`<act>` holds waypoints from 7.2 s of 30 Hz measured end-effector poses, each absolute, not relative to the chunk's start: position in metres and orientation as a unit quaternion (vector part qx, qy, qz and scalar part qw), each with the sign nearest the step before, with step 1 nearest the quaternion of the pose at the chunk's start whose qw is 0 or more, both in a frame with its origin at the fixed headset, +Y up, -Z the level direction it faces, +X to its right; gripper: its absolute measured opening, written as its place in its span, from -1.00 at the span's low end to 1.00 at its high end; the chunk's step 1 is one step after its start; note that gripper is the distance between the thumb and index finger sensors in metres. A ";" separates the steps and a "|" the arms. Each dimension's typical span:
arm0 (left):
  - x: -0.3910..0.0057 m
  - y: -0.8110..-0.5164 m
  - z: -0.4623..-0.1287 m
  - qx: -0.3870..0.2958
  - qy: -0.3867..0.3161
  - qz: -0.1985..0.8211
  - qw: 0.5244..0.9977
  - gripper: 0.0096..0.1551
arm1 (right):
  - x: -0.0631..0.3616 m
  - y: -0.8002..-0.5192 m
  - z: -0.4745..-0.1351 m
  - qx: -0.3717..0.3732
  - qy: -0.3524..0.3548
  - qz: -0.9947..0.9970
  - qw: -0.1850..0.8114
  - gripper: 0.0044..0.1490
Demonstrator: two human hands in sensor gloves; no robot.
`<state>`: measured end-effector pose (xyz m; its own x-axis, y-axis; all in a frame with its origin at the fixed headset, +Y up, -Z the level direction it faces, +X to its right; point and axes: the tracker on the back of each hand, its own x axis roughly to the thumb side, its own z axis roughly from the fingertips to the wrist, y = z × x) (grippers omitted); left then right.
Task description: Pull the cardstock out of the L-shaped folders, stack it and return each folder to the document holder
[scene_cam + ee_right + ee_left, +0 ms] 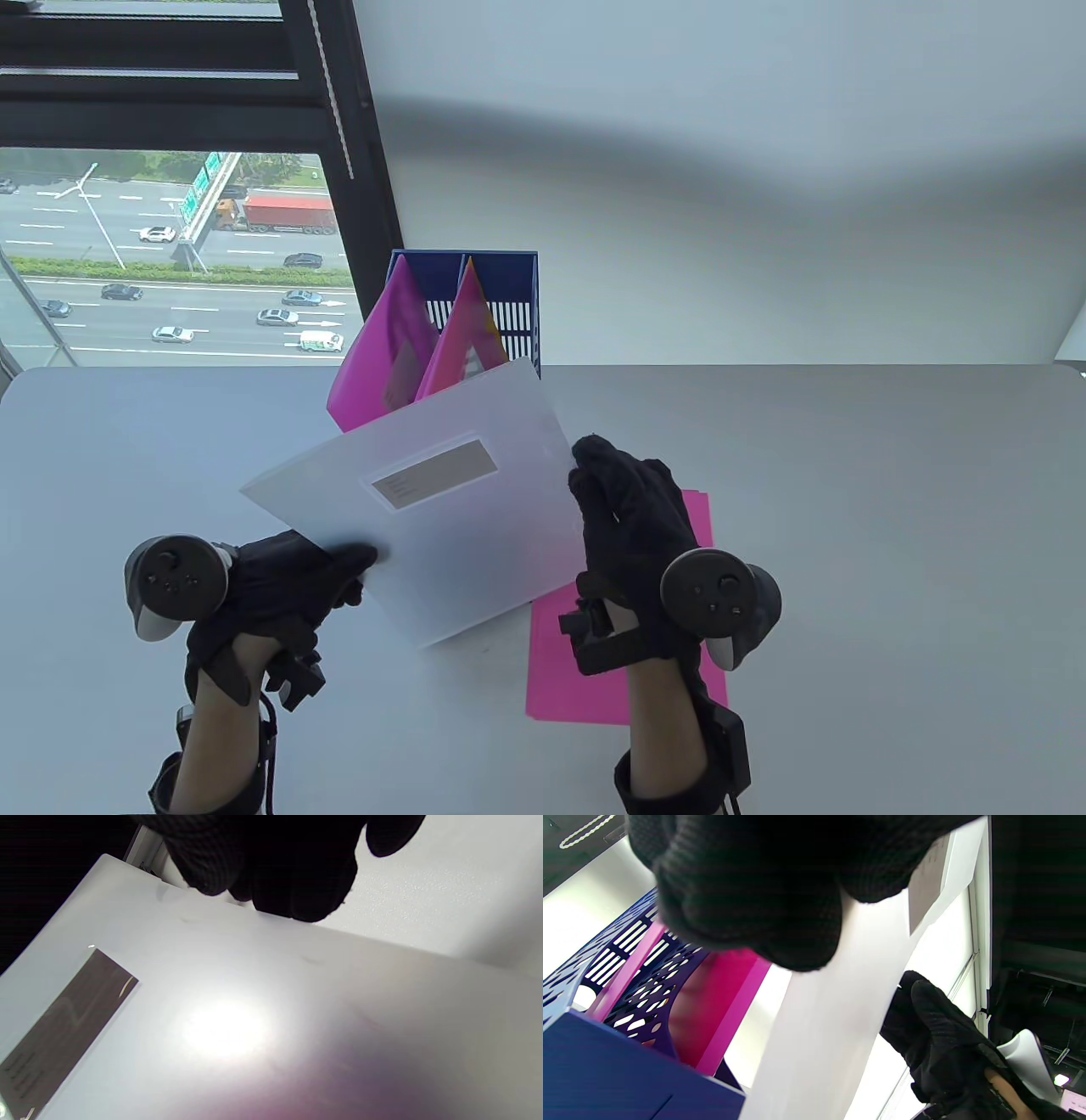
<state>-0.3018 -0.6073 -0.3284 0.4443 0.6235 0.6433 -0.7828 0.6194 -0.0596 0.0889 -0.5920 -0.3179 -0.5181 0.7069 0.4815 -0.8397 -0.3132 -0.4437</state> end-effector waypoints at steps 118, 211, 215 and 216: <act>-0.295 -0.651 -0.341 0.300 -0.091 0.355 0.881 -0.48 | -0.001 -0.642 -0.355 0.018 -0.345 0.914 0.213 -0.50; -0.278 -0.655 -0.364 0.027 -0.370 0.640 0.673 -0.48 | 0.106 -0.587 -0.330 0.137 -0.188 0.775 0.587 -0.27; -0.276 -0.655 -0.364 0.024 -0.370 0.644 0.669 -0.48 | 0.101 -0.584 -0.326 0.114 -0.255 0.790 0.546 -0.37; -0.275 -0.654 -0.364 0.023 -0.371 0.643 0.670 -0.48 | 0.100 -0.583 -0.325 0.112 -0.272 0.792 0.534 -0.38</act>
